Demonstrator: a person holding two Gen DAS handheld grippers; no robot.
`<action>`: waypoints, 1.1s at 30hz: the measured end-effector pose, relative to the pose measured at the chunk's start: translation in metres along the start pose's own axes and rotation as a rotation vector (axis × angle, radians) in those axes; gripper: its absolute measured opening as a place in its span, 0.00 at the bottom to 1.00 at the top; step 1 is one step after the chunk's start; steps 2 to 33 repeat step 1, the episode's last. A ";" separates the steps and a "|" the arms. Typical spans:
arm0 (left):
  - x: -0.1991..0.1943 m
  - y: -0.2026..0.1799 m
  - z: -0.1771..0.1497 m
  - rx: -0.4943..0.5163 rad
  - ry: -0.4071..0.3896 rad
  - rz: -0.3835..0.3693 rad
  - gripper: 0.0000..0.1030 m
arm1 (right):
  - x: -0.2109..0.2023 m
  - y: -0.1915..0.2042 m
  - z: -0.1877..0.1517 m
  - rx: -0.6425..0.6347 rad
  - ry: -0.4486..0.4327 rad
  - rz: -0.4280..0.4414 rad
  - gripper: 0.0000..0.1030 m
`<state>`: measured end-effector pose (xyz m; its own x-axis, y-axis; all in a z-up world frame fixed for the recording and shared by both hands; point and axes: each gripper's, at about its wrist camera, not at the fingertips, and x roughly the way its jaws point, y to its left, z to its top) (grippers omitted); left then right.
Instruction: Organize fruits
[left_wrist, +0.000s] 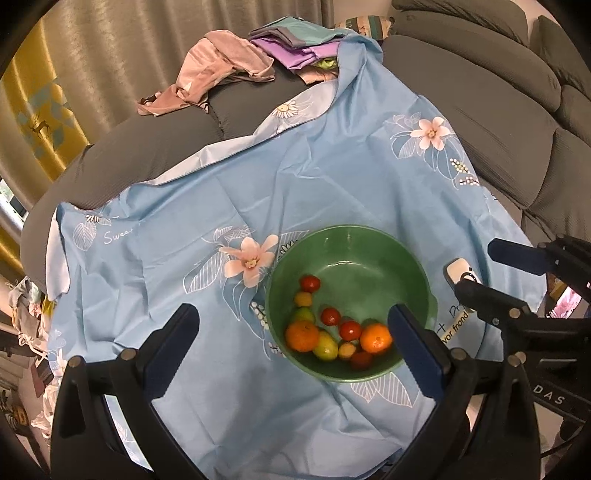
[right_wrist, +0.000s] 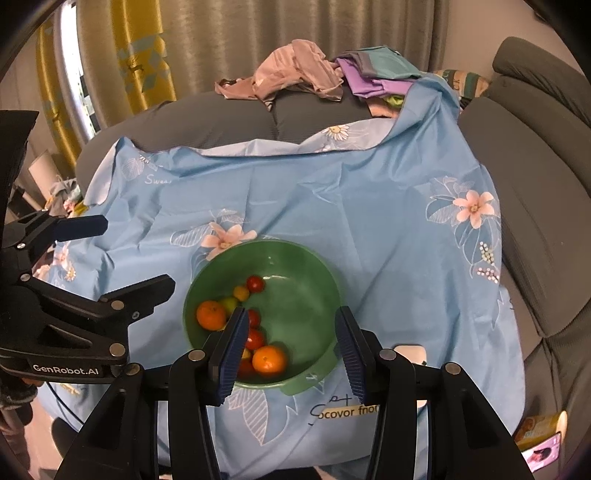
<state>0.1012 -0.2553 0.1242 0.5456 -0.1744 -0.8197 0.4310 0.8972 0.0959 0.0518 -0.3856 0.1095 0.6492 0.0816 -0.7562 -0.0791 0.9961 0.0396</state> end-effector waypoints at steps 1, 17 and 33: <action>0.000 0.000 0.000 0.001 0.002 0.000 0.99 | 0.000 0.000 0.000 -0.002 -0.001 -0.001 0.47; 0.000 0.000 0.000 0.001 0.002 0.000 0.99 | 0.000 0.000 0.000 -0.002 -0.001 -0.001 0.47; 0.000 0.000 0.000 0.001 0.002 0.000 0.99 | 0.000 0.000 0.000 -0.002 -0.001 -0.001 0.47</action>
